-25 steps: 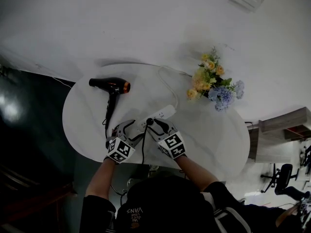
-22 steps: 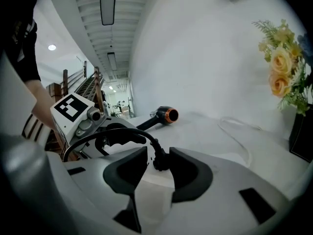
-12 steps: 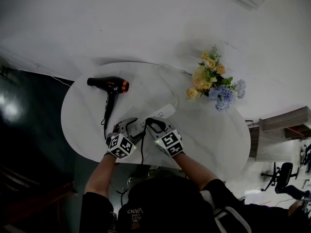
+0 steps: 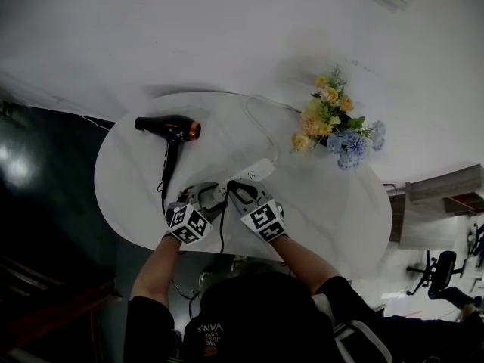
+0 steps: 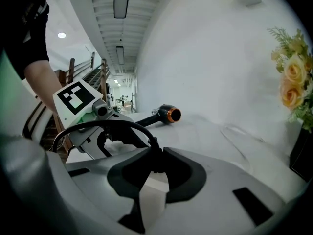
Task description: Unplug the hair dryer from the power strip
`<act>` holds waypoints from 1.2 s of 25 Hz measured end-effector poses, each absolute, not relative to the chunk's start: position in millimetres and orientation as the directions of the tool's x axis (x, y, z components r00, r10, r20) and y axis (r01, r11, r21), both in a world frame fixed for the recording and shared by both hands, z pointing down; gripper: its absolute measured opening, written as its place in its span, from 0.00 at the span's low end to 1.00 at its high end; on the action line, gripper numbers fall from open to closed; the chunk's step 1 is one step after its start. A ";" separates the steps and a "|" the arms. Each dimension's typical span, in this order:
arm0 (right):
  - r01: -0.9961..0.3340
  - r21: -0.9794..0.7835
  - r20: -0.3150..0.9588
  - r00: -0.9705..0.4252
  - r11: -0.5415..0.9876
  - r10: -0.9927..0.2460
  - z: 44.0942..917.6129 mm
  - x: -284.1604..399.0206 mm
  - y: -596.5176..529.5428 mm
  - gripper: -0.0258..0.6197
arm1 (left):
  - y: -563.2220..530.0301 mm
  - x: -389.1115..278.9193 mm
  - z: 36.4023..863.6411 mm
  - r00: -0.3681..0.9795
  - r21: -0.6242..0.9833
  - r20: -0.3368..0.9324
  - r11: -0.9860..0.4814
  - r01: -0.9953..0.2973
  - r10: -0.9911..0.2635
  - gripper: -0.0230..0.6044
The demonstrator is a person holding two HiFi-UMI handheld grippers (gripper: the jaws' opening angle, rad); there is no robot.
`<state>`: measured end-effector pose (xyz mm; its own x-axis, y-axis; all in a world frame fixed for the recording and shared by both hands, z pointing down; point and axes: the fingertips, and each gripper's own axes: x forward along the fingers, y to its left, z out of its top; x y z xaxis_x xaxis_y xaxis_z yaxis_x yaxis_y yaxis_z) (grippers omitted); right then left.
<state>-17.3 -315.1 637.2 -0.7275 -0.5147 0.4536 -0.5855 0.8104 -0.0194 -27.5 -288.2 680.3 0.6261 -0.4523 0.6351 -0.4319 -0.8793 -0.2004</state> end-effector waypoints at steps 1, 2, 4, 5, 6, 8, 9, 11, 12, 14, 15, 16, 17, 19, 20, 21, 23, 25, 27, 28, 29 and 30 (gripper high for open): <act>-0.585 -0.015 0.455 -0.726 0.811 -0.515 637.3 -17.1 -315.1 0.17 | -288.3 -27.4 680.3 0.628 -0.196 0.634 -0.879 -0.433 -0.451 0.48; -0.584 -0.012 0.456 -0.726 0.811 -0.516 637.4 -16.8 -315.0 0.17 | -288.5 -27.3 680.3 0.631 -0.191 0.633 -0.880 -0.435 -0.449 0.48; -0.586 -0.015 0.456 -0.725 0.810 -0.516 637.3 -16.4 -315.0 0.16 | -288.6 -27.3 680.1 0.637 -0.178 0.630 -0.882 -0.437 -0.443 0.47; -0.587 -0.016 0.456 -0.725 0.809 -0.517 637.1 -16.3 -315.1 0.16 | -288.7 -27.4 680.1 0.640 -0.171 0.630 -0.883 -0.437 -0.440 0.47; -0.588 -0.017 0.455 -0.725 0.809 -0.518 636.8 -16.1 -315.1 0.16 | -288.6 -27.5 680.2 0.643 -0.165 0.630 -0.884 -0.437 -0.436 0.47; -0.587 -0.016 0.452 -0.726 0.809 -0.518 636.4 -15.9 -314.8 0.16 | -288.3 -27.9 680.5 0.646 -0.155 0.630 -0.885 -0.438 -0.430 0.47; -0.587 -0.018 0.452 -0.727 0.810 -0.517 636.3 -15.9 -314.7 0.16 | -288.2 -28.1 680.6 0.647 -0.152 0.630 -0.886 -0.439 -0.429 0.47; -0.590 -0.027 0.451 -0.728 0.807 -0.517 636.1 -15.8 -315.0 0.16 | -288.5 -28.4 681.1 0.649 -0.143 0.630 -0.886 -0.442 -0.426 0.47; -0.593 -0.032 0.451 -0.727 0.805 -0.518 636.1 -15.7 -315.2 0.16 | -288.7 -28.5 681.3 0.651 -0.138 0.630 -0.886 -0.443 -0.424 0.47; -0.596 -0.038 0.451 -0.727 0.802 -0.518 636.1 -15.5 -315.4 0.16 | -288.7 -28.7 681.6 0.652 -0.130 0.631 -0.885 -0.446 -0.421 0.46; -0.597 -0.042 0.451 -0.727 0.801 -0.518 636.0 -15.4 -315.3 0.16 | -288.5 -28.8 681.5 0.652 -0.127 0.631 -0.885 -0.448 -0.421 0.46; -0.598 -0.046 0.450 -0.728 0.801 -0.518 635.6 -15.3 -315.2 0.16 | -288.4 -28.9 681.4 0.652 -0.124 0.631 -0.884 -0.450 -0.421 0.46; -0.598 -0.050 0.448 -0.729 0.800 -0.518 635.0 -15.1 -315.1 0.16 | -288.3 -28.8 681.3 0.652 -0.122 0.631 -0.883 -0.453 -0.421 0.46; -0.599 -0.052 0.440 -0.732 0.799 -0.520 631.9 -14.9 -314.9 0.16 | -288.3 -28.6 681.5 0.653 -0.117 0.630 -0.882 -0.456 -0.421 0.46; -0.598 -0.049 0.438 -0.733 0.800 -0.521 630.1 -15.0 -314.6 0.16 | -288.2 -28.5 681.7 0.653 -0.115 0.630 -0.882 -0.457 -0.421 0.46; -0.597 -0.046 0.437 -0.733 0.801 -0.521 628.8 -15.0 -314.4 0.16 | -288.2 -28.7 681.8 0.654 -0.114 0.629 -0.882 -0.457 -0.420 0.46; -0.599 -0.053 0.436 -0.734 0.799 -0.521 627.6 -14.7 -314.2 0.16 | -288.2 -29.5 681.9 0.654 -0.113 0.631 -0.883 -0.455 -0.418 0.46; -0.604 -0.060 0.433 -0.733 0.795 -0.525 626.0 -13.6 -313.6 0.16 | -288.0 -29.5 682.0 0.654 -0.112 0.632 -0.884 -0.454 -0.416 0.46; -0.608 -0.058 0.427 -0.732 0.792 -0.530 622.5 -12.9 -313.4 0.16 | -288.3 -29.4 682.1 0.652 -0.110 0.633 -0.883 -0.456 -0.416 0.46; -0.609 -0.057 0.424 -0.732 0.791 -0.533 620.7 -12.5 -313.2 0.16 | -288.5 -29.4 682.0 0.651 -0.110 0.634 -0.882 -0.458 -0.417 0.46; -0.611 -0.057 0.422 -0.732 0.790 -0.535 619.4 -11.9 -312.7 0.16 | -288.6 -29.2 682.0 0.650 -0.109 0.635 -0.881 -0.460 -0.418 0.46; -0.613 -0.056 0.422 -0.730 0.788 -0.538 618.6 -10.9 -312.0 0.16 | -288.5 -28.9 682.0 0.649 -0.108 0.635 -0.881 -0.461 -0.418 0.46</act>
<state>-10.9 -312.0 618.6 -0.7300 -0.5378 0.4218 -0.6131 0.7880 -0.0564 -28.9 -288.5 682.0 0.6493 -0.4180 0.6354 -0.4614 -0.8806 -0.1079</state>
